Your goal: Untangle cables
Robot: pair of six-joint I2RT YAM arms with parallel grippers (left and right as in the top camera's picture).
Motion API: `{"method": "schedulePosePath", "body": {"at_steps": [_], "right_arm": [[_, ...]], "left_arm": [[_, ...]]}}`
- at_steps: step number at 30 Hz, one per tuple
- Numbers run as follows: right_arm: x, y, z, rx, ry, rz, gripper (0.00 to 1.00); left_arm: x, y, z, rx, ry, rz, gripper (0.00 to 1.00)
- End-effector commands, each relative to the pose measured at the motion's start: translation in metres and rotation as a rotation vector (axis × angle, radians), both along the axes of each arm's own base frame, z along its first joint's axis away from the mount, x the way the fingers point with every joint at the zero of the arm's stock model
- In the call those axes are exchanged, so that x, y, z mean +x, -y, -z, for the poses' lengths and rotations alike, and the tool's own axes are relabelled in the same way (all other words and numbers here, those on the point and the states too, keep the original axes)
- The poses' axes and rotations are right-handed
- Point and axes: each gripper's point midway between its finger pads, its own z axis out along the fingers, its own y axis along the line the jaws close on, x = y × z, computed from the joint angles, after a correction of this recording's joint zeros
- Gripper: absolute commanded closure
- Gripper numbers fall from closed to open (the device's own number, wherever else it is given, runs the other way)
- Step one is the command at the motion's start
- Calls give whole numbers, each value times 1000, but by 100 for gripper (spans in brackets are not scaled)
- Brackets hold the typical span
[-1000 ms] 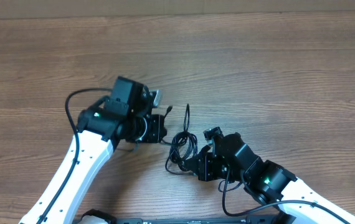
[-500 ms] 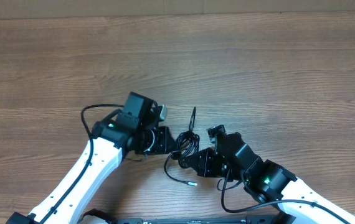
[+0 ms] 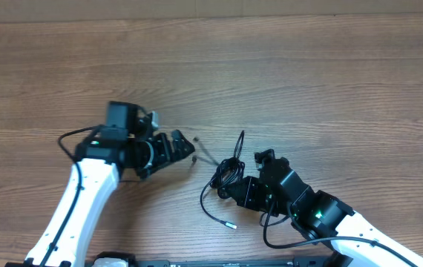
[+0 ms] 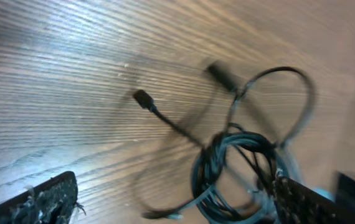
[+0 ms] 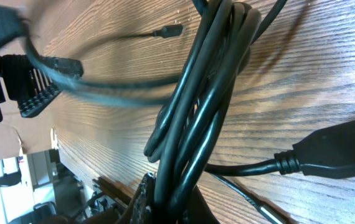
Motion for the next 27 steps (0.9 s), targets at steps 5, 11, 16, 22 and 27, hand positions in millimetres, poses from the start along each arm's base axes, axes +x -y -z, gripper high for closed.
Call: {"method": "schedulePosePath", "body": {"at_steps": [5,11,16,22,27], "right_arm": [[6,2,-2,1,5,38,96],[7,3,-1,-3,11,39,96],[6,3,-1,-6,7,39,96],[6,3,-1,-4,8,39,96],[7,2,-2,1,12,39,96]], "left_arm": [[-10,-2,-35,-177,109,161,0],[-28,-13,-43,-98,149,186,0],[-48,-34,-57,68,219,142,2],[-74,-43,-92,126,369,67,4],[-103,-41,-115,114,481,24,0]]}}
